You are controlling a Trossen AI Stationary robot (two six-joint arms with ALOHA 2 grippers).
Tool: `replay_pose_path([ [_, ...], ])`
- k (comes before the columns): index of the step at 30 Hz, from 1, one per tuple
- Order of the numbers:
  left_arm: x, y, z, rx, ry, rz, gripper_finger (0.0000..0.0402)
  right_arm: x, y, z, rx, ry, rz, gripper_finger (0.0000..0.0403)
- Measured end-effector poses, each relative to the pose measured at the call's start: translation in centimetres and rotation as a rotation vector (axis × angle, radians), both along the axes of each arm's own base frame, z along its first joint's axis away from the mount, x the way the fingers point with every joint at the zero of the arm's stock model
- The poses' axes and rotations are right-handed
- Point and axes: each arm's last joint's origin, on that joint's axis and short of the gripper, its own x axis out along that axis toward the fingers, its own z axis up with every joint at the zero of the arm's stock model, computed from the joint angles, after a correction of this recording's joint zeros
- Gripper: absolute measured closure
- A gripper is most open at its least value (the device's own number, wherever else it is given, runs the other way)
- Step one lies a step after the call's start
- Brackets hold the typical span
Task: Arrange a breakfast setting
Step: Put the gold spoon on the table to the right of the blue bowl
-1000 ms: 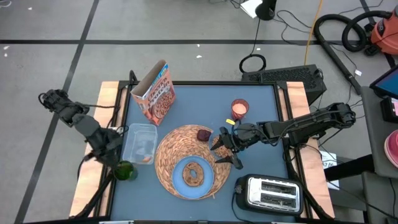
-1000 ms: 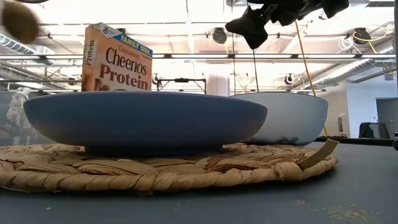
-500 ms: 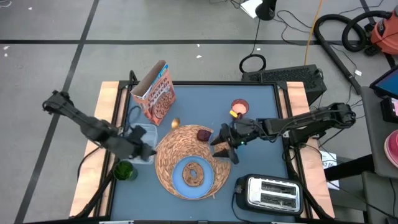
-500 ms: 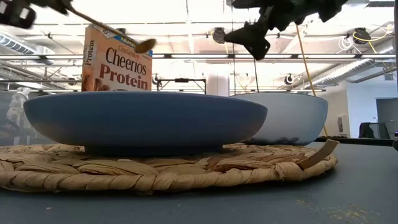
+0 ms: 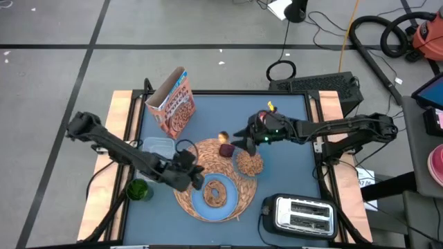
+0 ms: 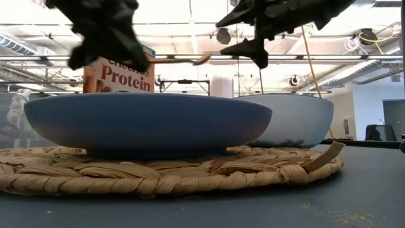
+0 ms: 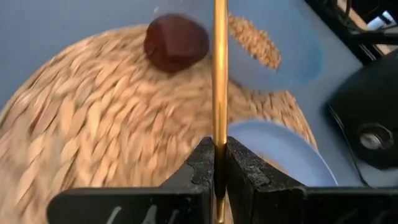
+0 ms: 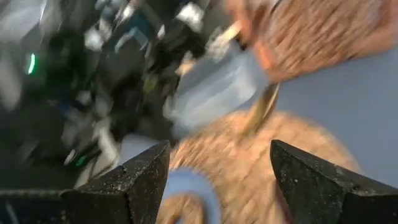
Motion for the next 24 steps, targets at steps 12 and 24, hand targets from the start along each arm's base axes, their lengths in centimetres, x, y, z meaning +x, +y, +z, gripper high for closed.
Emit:
replay_pose_path([
  [12, 5.3, 0.9, -2.9, 0.137, -0.151, -0.024, 0.038, -0.3, -1.7, 0.0, -0.011, 0.013, -0.076, 0.0133],
  [24, 5.5, 1.2, -2.9, 0.148, -0.146, -0.032, 0.0381, -0.4, -1.7, -0.1, -0.01, 0.028, -0.077, 0.0209],
])
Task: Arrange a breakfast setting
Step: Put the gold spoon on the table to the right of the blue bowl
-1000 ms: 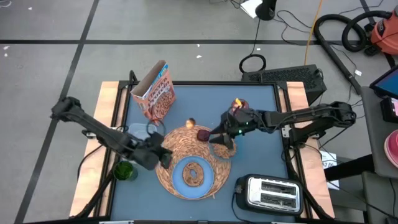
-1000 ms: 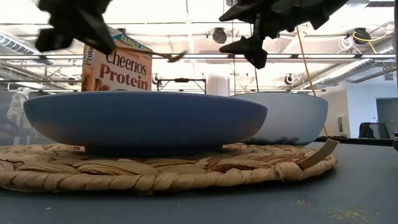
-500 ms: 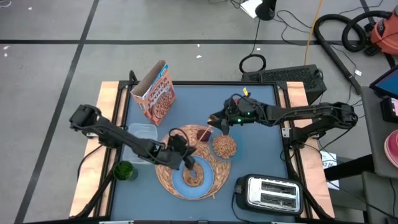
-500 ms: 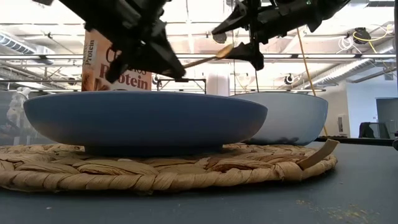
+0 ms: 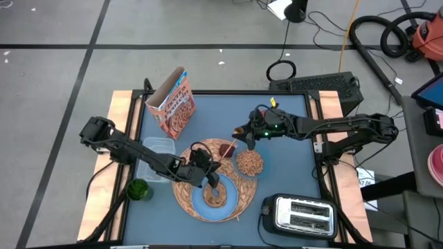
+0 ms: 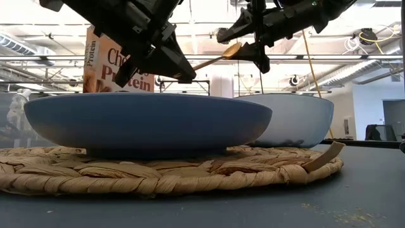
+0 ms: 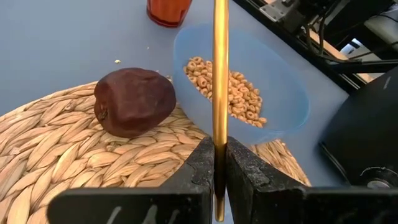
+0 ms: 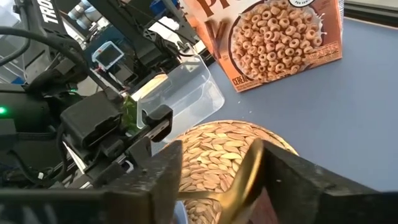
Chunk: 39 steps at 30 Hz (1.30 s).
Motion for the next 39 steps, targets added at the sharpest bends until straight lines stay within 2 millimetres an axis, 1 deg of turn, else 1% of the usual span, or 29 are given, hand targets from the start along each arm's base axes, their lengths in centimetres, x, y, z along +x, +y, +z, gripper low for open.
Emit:
replay_pose_path([
  [8, 0.0, 0.1, 0.0, -0.004, 0.001, -0.002, 0.038, 0.0, 0.0, 0.0, -0.003, -0.002, -0.008, 0.0324],
  [11, 0.1, 0.1, 0.0, -0.005, 0.001, -0.001, 0.0365, 0.0, -0.1, 0.0, -0.013, -0.003, -0.005, 0.0362],
  [13, 0.1, 0.1, 0.0, -0.007, -0.003, 0.0, 0.035, 0.0, 0.0, 0.0, -0.029, -0.001, 0.002, 0.038],
  [17, 0.1, 0.1, 0.0, -0.024, -0.011, 0.012, 0.0336, 0.0, 0.0, 0.0, -0.032, 0.0, 0.006, 0.0382],
  [24, 0.1, 0.1, 0.0, 0.003, 0.0, -0.006, 0.0331, 0.0, 0.0, 0.0, -0.017, -0.002, 0.022, 0.0378],
  [30, 0.2, 0.4, 0.0, -0.021, 0.008, -0.028, 0.033, -0.1, 0.0, 0.0, -0.01, -0.002, 0.049, 0.0382],
  [33, 0.3, 0.5, 0.1, -0.031, 0.004, -0.033, 0.033, -0.6, -0.2, 0.4, -0.029, 0.001, 0.053, 0.0382],
  [39, 0.4, 0.5, 0.2, -0.023, -0.009, -0.043, 0.033, -2.2, -0.7, 1.3, -0.037, 0.032, 0.036, 0.0382],
])
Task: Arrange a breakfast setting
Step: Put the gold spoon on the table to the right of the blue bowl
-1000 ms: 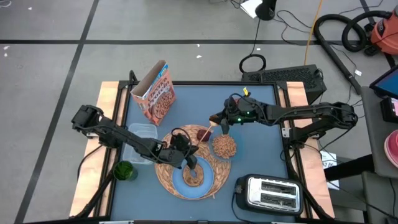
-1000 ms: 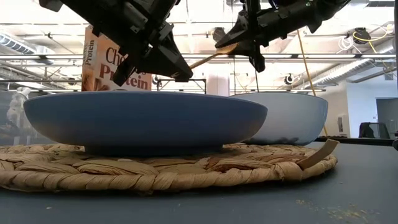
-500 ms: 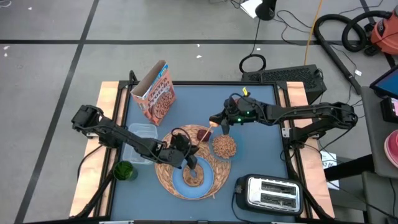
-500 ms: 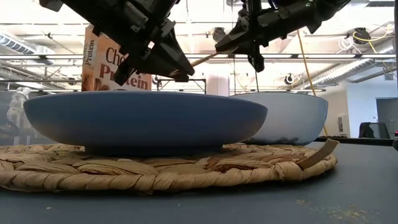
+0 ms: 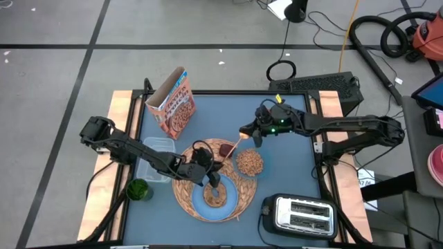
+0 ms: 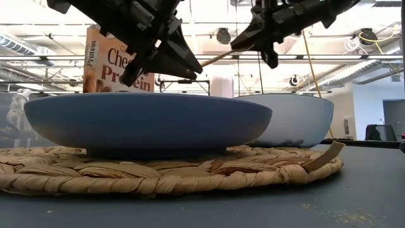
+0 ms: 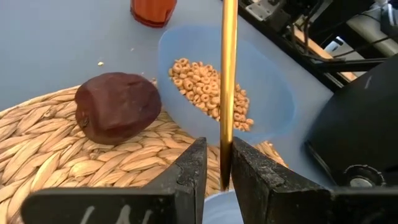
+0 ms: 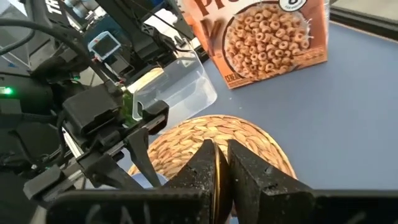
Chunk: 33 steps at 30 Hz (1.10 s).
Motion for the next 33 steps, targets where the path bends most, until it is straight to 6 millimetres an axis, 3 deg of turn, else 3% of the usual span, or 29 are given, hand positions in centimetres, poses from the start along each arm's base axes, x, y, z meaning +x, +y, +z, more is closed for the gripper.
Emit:
replay_pose_path([
  [17, 0.0, 0.0, -0.1, 0.011, 0.007, -0.009, 0.0329, -8.0, 0.9, 3.2, -0.026, 0.088, -0.014, 0.0383],
  [26, 0.0, 0.0, -0.1, 0.017, 0.009, -0.014, 0.0329, -12.7, 2.2, 3.1, -0.047, 0.2, 0.105, 0.0384],
  [33, 0.0, 0.0, -0.1, 0.016, 0.009, -0.014, 0.0329, -14.0, 2.5, 2.0, -0.07, 0.348, 0.169, 0.0384],
])
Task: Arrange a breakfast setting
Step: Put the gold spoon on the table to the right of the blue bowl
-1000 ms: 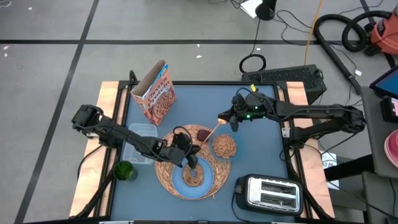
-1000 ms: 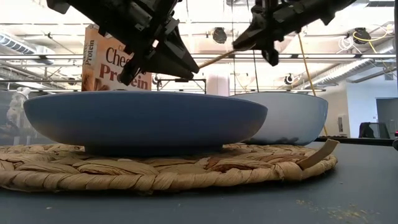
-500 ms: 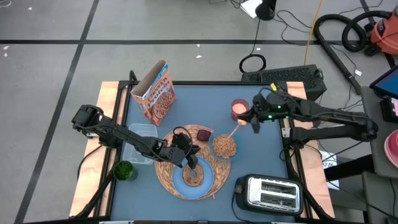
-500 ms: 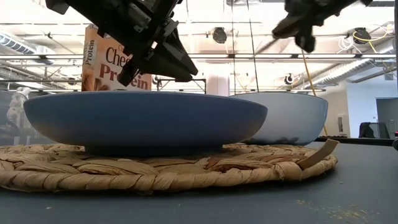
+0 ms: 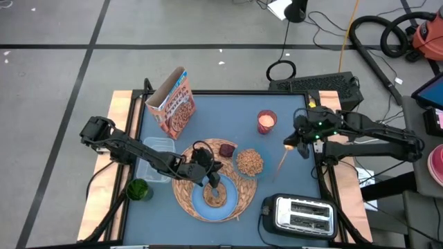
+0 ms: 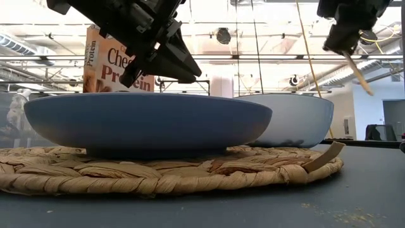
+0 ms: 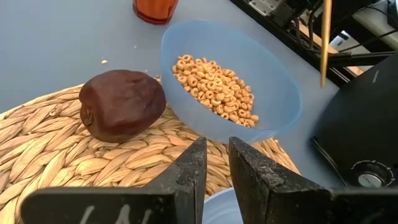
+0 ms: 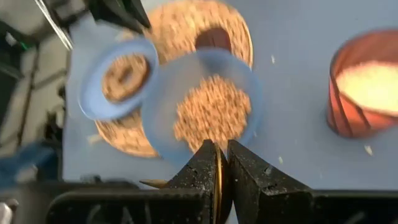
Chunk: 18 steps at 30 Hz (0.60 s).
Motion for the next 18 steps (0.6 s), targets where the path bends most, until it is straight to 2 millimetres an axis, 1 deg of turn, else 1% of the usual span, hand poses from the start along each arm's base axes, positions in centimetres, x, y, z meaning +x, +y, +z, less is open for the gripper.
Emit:
replay_pose_path([
  [3, 0.0, 0.0, 0.0, 0.0, 0.0, 0.0, 0.0329, -0.1, 0.0, -0.4, -0.003, 0.057, 0.016, 0.0384],
  [7, 0.0, 0.0, 0.0, -0.001, -0.001, 0.0, 0.0329, 0.2, 0.0, -0.8, -0.026, 0.089, 0.048, 0.0384],
  [14, 0.0, 0.0, 0.0, -0.002, 0.0, -0.001, 0.0329, 2.3, -0.5, -1.8, -0.036, 0.157, 0.081, 0.0382],
  [16, 0.0, 0.0, 0.0, -0.001, 0.0, -0.001, 0.0329, 2.8, -0.6, -2.4, -0.035, 0.19, 0.094, 0.0379],
  [18, 0.0, 0.0, 0.0, -0.001, 0.0, -0.001, 0.0329, 3.2, -0.7, -3.5, -0.03, 0.224, 0.102, 0.0379],
])
